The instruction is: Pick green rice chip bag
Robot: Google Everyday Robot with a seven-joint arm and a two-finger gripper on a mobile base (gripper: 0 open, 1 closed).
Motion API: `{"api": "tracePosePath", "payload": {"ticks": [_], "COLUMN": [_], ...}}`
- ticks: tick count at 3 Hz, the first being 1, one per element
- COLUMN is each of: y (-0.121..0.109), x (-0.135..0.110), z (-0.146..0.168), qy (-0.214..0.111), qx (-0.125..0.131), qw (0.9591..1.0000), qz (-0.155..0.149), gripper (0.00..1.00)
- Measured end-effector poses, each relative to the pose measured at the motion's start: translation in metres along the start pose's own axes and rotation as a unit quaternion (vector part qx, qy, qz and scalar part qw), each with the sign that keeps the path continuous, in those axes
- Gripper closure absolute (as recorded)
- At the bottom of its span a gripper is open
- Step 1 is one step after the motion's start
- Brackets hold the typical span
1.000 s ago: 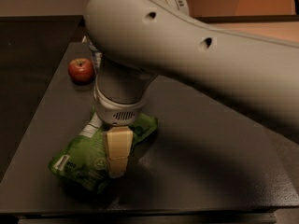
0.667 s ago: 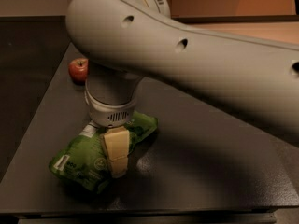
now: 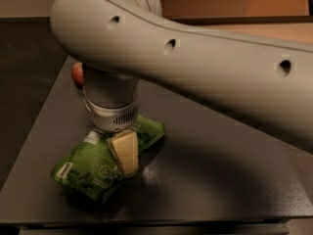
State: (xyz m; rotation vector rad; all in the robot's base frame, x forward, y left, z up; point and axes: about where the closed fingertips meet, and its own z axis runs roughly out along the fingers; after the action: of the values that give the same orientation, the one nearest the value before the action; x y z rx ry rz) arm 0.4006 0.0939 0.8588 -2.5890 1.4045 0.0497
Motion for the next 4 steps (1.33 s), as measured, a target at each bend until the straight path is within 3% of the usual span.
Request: {"api": "tracePosePath", "payload": {"ticks": [3, 4], "y": [0.0024, 0.0023], "x": [0.007, 0.01], "z": [-0.0057, -0.0118], "qy": [0.023, 0.027], "qx": [-0.005, 0.0], "qw": [0.9994, 0.9994], "qz": [-0.026, -0.023], "gripper": [0.88, 1.0]}}
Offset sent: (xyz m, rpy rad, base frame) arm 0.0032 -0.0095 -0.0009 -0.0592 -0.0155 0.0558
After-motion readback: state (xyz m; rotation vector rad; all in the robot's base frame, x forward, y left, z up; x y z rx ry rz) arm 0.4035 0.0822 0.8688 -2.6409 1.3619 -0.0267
